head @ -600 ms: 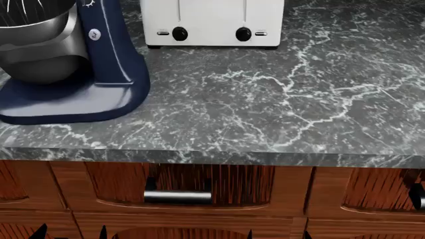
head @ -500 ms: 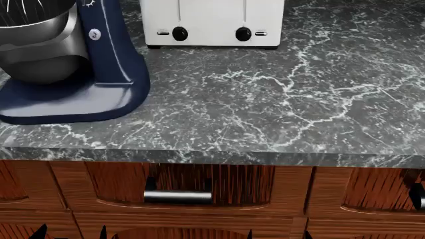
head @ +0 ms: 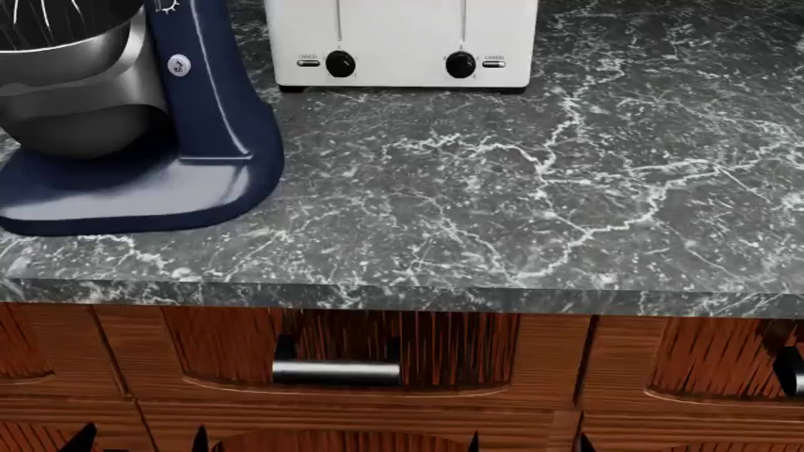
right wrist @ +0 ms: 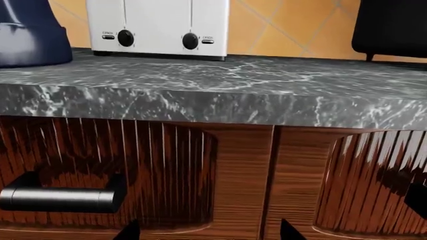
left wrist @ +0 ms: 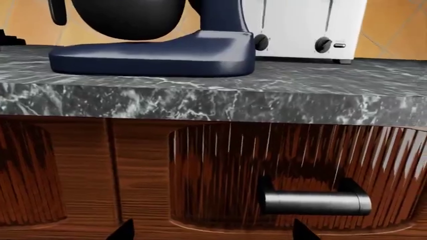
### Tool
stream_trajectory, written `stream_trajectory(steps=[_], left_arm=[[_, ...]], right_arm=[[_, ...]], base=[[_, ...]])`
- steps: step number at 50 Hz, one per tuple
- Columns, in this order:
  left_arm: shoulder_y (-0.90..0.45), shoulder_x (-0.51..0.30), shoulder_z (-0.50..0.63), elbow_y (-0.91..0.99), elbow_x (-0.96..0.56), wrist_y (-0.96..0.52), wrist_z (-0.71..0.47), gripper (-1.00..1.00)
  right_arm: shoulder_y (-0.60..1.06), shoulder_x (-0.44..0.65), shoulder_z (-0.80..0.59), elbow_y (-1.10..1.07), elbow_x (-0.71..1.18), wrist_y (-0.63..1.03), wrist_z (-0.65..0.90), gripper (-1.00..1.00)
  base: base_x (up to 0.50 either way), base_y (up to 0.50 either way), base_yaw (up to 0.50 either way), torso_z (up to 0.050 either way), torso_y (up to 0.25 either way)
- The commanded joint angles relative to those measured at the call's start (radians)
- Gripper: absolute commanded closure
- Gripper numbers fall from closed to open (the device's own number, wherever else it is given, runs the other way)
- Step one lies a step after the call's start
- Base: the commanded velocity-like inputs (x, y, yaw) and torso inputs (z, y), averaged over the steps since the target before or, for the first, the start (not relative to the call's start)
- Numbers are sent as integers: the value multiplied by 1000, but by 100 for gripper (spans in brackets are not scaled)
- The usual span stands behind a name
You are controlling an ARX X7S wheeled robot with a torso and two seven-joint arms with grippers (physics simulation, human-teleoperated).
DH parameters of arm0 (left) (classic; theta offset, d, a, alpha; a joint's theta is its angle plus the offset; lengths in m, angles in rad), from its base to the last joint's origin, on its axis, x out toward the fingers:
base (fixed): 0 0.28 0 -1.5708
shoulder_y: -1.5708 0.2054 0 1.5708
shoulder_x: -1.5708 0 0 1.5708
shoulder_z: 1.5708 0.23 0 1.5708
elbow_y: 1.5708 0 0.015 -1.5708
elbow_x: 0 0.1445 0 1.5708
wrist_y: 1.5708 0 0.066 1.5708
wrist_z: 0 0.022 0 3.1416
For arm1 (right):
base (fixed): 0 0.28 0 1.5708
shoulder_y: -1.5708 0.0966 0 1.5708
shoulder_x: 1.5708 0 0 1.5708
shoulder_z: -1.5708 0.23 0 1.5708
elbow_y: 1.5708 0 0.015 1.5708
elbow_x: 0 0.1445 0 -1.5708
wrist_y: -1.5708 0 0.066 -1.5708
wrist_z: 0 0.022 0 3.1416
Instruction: Open the stand mixer head.
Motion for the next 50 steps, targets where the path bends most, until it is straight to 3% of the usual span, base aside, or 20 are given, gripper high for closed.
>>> stream_trajectory(steps=[1, 18, 50], left_arm=[[2, -15, 17, 17, -43, 11, -10, -100], [0, -35, 37, 18, -61, 18, -38, -100], [-7, -69, 77, 13, -90, 21, -72, -100]], right_arm=[[0, 18, -24, -13, 11, 25, 19, -100], [3, 44, -68, -7, -37, -2, 67, -100], [11, 73, -93, -10, -17, -1, 107, -100]], base=[[0, 0, 0, 0, 0], [0, 17, 0, 0, 0], [0, 496, 0, 0, 0]])
